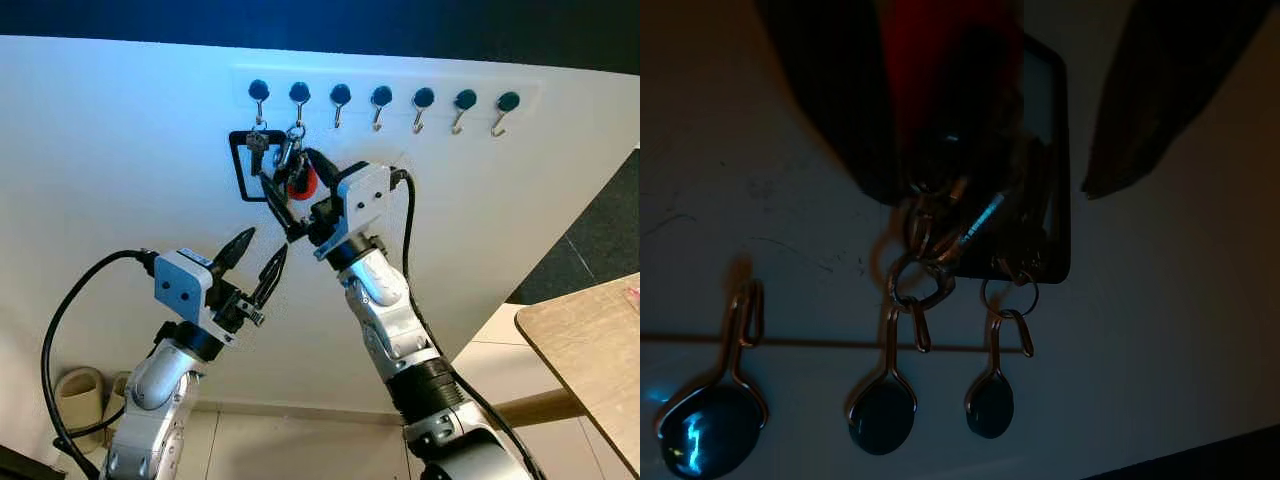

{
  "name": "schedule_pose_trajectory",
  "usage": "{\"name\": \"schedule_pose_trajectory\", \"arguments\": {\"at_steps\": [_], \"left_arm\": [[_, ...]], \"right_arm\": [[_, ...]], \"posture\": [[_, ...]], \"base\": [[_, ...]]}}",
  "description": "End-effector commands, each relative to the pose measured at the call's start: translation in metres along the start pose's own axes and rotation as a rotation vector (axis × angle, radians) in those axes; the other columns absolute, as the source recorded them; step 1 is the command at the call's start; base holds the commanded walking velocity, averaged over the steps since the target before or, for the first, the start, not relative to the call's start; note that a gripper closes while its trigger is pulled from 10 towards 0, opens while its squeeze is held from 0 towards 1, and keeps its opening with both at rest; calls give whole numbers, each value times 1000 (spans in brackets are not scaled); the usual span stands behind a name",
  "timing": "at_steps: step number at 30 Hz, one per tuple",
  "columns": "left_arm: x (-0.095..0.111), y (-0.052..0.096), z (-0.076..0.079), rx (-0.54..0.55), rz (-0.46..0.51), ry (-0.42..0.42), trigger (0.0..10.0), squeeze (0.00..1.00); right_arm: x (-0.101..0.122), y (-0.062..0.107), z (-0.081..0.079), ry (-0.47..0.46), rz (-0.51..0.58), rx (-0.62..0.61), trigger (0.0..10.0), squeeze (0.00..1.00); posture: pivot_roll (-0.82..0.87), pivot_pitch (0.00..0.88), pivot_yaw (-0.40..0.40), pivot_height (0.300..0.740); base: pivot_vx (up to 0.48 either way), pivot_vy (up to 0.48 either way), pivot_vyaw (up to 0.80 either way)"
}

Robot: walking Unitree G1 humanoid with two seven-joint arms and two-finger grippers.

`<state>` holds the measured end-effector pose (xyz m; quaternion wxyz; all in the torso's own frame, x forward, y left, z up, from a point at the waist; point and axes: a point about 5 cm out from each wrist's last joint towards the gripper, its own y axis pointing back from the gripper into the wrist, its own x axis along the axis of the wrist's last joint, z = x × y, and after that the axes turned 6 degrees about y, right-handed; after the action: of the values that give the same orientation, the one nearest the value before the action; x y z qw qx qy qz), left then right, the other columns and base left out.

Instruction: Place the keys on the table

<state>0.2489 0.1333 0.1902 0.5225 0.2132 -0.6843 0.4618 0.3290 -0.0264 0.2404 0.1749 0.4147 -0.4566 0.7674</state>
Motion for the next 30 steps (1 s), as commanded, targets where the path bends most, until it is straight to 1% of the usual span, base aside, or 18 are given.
{"name": "schedule_pose_trajectory", "arguments": {"at_steps": [1, 2, 4, 5, 14, 15, 16, 17, 23, 24, 25, 28, 30], "left_arm": [[0, 0, 3, -17, -9, 0, 10000, 0], [0, 0, 3, -18, -10, 0, 10000, 0], [0, 0, 3, -19, -10, 0, 10000, 0], [0, 0, 4, -20, -10, -1, 10000, 0], [1, 0, 3, -20, -9, -18, 10000, 0], [1, 0, 4, -21, -11, -19, 10000, 0], [1, 0, 4, -21, -11, -20, 10000, 0], [1, 0, 4, -21, -11, -20, 10000, 0], [1, 0, 4, -23, -10, -22, 10000, 0], [1, 0, 5, -24, -10, -22, 10000, 0], [1, 0, 5, -24, -10, -22, 10000, 0], [2, 0, 5, -25, -8, -23, 10000, 0], [2, -1, 4, -25, -5, -24, 10000, 0]], "right_arm": [[2, -3, -4, 6, 13, 9, 2196, 0], [2, -3, -4, 14, 13, 10, 1176, 0], [2, -4, -4, 18, 13, 12, 1176, 0], [2, -4, -4, 28, 12, 15, 0, 0], [5, -5, -1, 45, 28, -10, 0, 0], [7, -6, 1, 42, 38, -35, 1373, 0], [8, -6, 2, 41, 40, -42, 1373, 0], [10, -6, 3, 43, 47, -50, 1765, 0], [17, -8, 7, 57, 84, -71, 1608, 0], [19, -9, 7, 59, 97, -74, 1216, 0], [19, -9, 7, 59, 97, -74, 1216, 0], [26, -10, 8, 63, 129, -82, 1059, 0], [34, -13, 8, 62, 173, -84, 1098, 0]], "posture": [[45, 103, -32, 740], [45, 103, -32, 740], [45, 102, -32, 740], [45, 103, -31, 740], [47, 100, -34, 740], [47, 100, -34, 740], [47, 100, -34, 740], [47, 100, -34, 740], [45, 101, -33, 740], [44, 102, -33, 740], [44, 102, -33, 740], [45, 104, -34, 740], [45, 104, -33, 740]], "base": [[0, 0, 0], [0, 0, 0], [0, 0, 0], [0, 0, 0], [0, 0, 0], [0, 0, 0], [0, 0, 0], [0, 0, 0], [0, 0, 0], [0, 0, 0], [0, 0, 0], [0, 0, 0], [0, 0, 0]]}}
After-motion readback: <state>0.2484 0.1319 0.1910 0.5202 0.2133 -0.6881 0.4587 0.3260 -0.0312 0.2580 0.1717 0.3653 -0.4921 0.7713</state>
